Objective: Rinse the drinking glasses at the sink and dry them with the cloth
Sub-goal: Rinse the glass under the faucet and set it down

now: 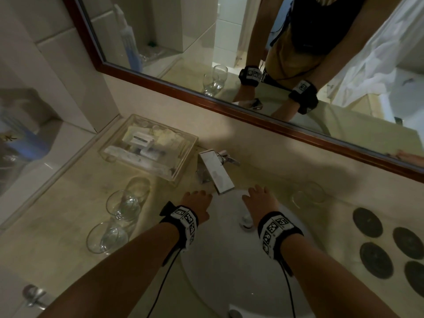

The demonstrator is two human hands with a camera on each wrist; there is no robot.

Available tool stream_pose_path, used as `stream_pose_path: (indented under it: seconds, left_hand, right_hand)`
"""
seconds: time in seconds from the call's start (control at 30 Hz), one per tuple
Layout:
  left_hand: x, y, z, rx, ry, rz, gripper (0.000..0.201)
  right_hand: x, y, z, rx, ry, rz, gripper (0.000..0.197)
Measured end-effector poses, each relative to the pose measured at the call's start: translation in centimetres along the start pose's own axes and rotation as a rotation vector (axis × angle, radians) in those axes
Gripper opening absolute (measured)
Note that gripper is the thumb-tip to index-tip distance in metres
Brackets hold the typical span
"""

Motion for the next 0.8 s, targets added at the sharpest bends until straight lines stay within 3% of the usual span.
stream_pose_path:
  seconds: [0.1, 0.23, 0.33, 0.4, 0.5, 0.6, 0.7, 0.8]
  left_hand:
    - [-0.1, 0.0, 0.1, 0.006, -0.001, 0.003, 0.042]
    - [-0.4, 0.1, 0.1, 0.008, 0.002, 0.01, 0.039]
    - [-0.4, 0.2, 0.0, 0.012, 0.019, 0.005, 0.037]
    - [-0.3, 0.3, 0.0, 0.017, 0.03, -0.001, 0.035]
    - [-0.2, 0.2, 0.0, 0.021, 0.053, -0.006, 0.031]
    - [-0.3, 0.0, 0.0, 0.019, 0.067, -0.001, 0.03]
    - [-0.5, -0.2, -0.1, 0.021, 0.082, 0.0, 0.03]
    - [-0.6, -0.2, -0.2, 0.027, 0.091, 0.001, 0.03]
  right_hand:
    - [0.9, 2.6, 0.8, 0.137, -0.002, -0.316, 0.07]
    - [3.6, 6.2, 1.4, 0.426, 0.066, -0.855, 0.061]
    - [5.8, 7.1, 0.8, 0.559, 0.136, -1.228, 0.071]
    - [6.8, 7.3, -0.1, 0.612, 0.21, -1.364, 0.071]
    - [7.3, 7.7, -1.0, 0.686, 0.337, -1.51, 0.054]
    - [8.0, 8.2, -1.3, 0.748, 0.426, -1.625, 0.058]
    - [9.8, 8.0, -2.4, 0.796, 0.471, -1.963, 0.049]
    - [10.9, 8.0, -3.0, 0.814, 0.481, -2.054, 0.031]
Point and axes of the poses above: each hand's wrist, its own z-axis away from the middle knuckle, its own x-axis out of the palm, y = z × x, the point moved 10 cm from there along -z, towards the middle knuckle, and after that the axes turned 8 degrees about z, right-handed, at the moved point
